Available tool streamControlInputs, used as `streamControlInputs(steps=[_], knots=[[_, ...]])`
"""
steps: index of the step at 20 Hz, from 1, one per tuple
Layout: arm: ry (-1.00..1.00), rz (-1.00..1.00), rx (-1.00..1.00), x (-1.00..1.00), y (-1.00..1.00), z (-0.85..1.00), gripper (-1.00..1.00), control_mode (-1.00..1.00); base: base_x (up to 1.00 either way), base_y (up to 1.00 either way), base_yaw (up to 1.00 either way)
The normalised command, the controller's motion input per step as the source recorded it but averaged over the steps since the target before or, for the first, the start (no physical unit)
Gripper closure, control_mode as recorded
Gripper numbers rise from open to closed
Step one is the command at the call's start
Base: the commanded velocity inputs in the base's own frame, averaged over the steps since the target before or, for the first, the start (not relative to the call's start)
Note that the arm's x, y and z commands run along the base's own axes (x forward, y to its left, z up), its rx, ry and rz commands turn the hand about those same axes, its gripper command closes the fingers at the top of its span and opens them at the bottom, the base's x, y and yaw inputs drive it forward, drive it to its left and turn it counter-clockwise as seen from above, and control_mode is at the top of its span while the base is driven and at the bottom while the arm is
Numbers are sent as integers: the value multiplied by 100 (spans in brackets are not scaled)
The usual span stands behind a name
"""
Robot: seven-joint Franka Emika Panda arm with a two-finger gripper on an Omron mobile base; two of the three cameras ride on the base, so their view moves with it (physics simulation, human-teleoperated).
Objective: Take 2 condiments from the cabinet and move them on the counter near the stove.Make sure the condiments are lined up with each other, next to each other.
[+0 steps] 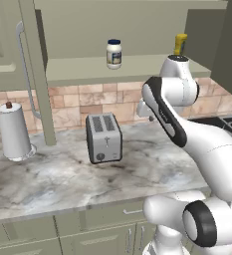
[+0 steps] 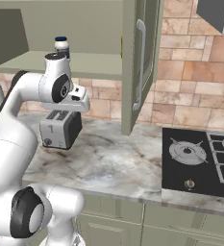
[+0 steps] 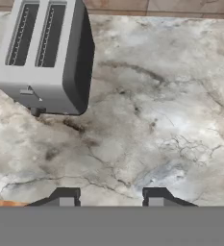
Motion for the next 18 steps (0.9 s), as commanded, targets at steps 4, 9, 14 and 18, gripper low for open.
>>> streamControlInputs(steps=[4, 9, 14, 18], knots=[[0, 0, 0, -9, 0, 0, -100, -100, 0, 0, 0], [-12, 0, 0, -54, 0, 0, -100, -100, 0, 0, 0], [-25, -4, 0, -51, 8, 11, -100, -100, 0, 0, 0], [-26, -8, 0, -48, 15, 48, -100, -100, 0, 0, 0]])
